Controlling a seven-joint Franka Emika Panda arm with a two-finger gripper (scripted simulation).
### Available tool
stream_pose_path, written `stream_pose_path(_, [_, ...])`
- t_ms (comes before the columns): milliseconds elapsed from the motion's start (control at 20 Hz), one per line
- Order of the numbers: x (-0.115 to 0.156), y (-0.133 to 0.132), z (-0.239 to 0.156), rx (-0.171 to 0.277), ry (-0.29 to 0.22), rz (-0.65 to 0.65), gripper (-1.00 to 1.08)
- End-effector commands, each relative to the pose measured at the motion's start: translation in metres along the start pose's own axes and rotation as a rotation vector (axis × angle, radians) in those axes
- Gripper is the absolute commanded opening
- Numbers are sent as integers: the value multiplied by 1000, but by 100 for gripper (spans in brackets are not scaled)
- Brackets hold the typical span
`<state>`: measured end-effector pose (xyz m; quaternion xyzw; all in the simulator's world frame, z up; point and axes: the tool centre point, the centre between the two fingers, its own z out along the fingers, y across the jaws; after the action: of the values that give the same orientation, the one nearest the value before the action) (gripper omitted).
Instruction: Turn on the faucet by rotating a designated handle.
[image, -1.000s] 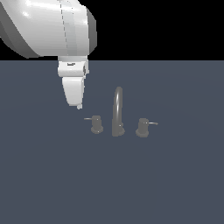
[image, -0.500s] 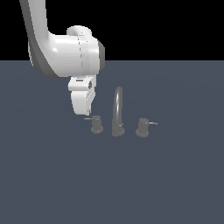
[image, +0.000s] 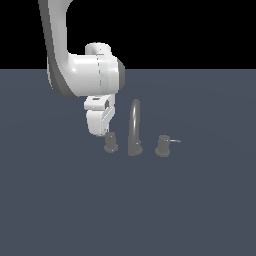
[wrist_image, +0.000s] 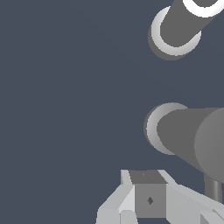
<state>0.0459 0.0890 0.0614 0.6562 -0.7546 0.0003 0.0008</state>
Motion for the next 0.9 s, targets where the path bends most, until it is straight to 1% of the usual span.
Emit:
stream_pose_path(0, [0,-2,1,1,-1,7,-100])
stream_pose_path(450, [-1,0,-1,1,-2,-2,-100])
stream_pose_path(850, [-16,28,-1,1,-2,-2,-100])
